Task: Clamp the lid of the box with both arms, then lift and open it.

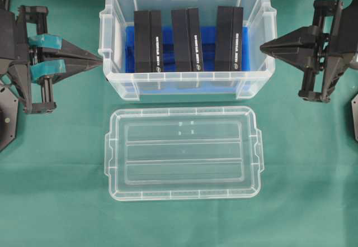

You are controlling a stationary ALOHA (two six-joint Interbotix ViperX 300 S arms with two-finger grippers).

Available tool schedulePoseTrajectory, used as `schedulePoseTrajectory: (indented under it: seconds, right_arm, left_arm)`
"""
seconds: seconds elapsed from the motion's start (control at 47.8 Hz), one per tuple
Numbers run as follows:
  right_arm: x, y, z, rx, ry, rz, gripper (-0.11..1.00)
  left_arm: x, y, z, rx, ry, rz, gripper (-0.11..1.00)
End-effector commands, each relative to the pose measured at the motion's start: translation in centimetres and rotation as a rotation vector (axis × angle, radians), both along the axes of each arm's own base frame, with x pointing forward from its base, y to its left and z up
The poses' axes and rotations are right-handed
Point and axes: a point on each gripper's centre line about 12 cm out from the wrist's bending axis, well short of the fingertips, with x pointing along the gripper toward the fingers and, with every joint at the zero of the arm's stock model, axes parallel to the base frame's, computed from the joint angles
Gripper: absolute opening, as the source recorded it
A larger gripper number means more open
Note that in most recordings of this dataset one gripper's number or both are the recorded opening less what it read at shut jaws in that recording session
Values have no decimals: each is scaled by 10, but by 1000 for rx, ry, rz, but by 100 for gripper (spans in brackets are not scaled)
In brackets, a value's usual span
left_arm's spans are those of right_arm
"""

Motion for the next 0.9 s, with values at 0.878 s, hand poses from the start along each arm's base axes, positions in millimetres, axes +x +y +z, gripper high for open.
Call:
schedulePoseTrajectory:
  seconds: [0.878]
  right_arm:
    - [1, 1, 4, 4, -6, 1, 0]
  left_arm:
    - [1, -1, 7, -6, -24, -4, 1]
